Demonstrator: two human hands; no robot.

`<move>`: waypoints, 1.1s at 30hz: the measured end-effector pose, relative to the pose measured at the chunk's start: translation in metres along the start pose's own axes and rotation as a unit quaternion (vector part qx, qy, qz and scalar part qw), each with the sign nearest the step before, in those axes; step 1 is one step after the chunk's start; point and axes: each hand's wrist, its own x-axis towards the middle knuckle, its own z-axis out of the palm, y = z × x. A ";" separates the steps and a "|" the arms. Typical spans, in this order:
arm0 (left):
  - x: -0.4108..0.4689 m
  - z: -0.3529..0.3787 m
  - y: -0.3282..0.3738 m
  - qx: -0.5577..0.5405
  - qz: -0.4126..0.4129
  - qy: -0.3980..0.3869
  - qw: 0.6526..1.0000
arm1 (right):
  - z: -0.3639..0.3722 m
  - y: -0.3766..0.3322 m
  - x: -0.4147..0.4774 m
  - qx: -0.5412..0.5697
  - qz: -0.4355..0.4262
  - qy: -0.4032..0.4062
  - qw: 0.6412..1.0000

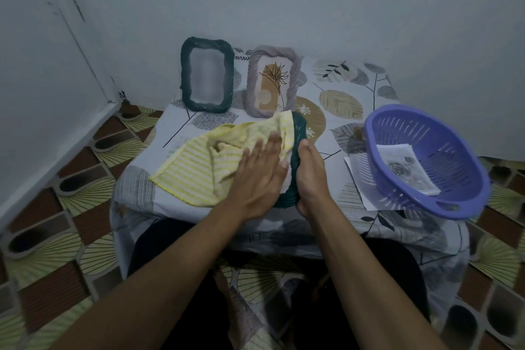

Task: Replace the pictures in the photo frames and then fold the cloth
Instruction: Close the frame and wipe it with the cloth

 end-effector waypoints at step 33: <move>0.008 0.008 -0.022 -0.029 -0.040 0.060 0.997 | -0.014 -0.007 -0.004 0.066 0.004 0.011 0.998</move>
